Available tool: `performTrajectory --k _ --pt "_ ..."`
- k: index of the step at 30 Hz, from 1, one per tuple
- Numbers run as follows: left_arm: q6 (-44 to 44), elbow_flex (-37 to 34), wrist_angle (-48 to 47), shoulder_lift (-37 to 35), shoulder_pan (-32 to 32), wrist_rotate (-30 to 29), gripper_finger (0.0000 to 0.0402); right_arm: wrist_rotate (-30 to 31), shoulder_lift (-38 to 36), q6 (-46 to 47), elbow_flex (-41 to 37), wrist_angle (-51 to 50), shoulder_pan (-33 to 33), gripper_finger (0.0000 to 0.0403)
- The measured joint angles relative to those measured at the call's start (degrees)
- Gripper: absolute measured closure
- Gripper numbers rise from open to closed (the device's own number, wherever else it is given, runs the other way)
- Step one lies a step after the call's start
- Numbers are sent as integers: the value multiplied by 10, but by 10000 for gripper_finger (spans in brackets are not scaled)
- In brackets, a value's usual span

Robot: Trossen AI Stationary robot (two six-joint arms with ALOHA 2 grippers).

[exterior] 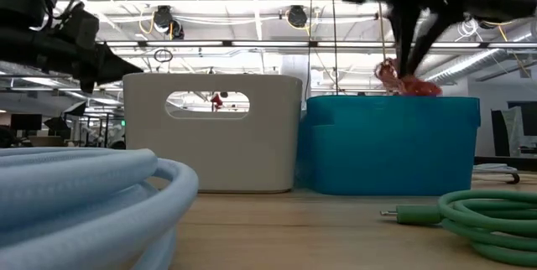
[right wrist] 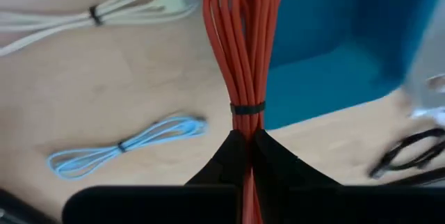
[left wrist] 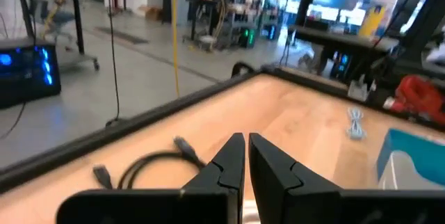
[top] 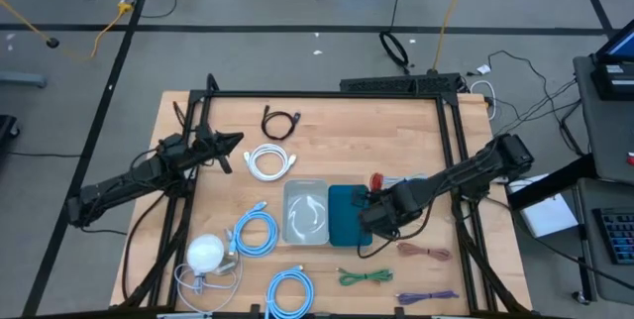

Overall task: Pick & Place USB Port
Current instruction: Put the orange charger cable into the blue bin

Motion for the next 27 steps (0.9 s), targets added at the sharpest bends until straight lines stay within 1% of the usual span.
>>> performTrajectory --k 6,8,12,14,18,20,22,24,27 --pt "-19 0 -2 32 0 7 378 -5 2 6 94 -10 0 400" --pt "-19 0 0 45 0 10 378 -40 1 13 118 -7 0 400" --pt "-19 -1 6 61 0 15 378 -146 26 27 129 3 3 400" --pt "-19 -1 9 64 0 15 378 -162 55 25 128 -9 8 400" --pt "-19 -2 23 65 0 15 378 -162 104 10 127 -42 12 400" --pt "-19 -2 29 65 0 15 378 -161 117 6 127 -32 8 400" --pt "-18 -2 34 65 0 19 378 -154 121 -2 127 -13 3 400" --pt "-19 -2 37 65 0 27 378 -132 117 -9 127 2 0 400" --pt "-18 -2 39 65 0 30 378 -125 102 -10 127 26 -10 400"
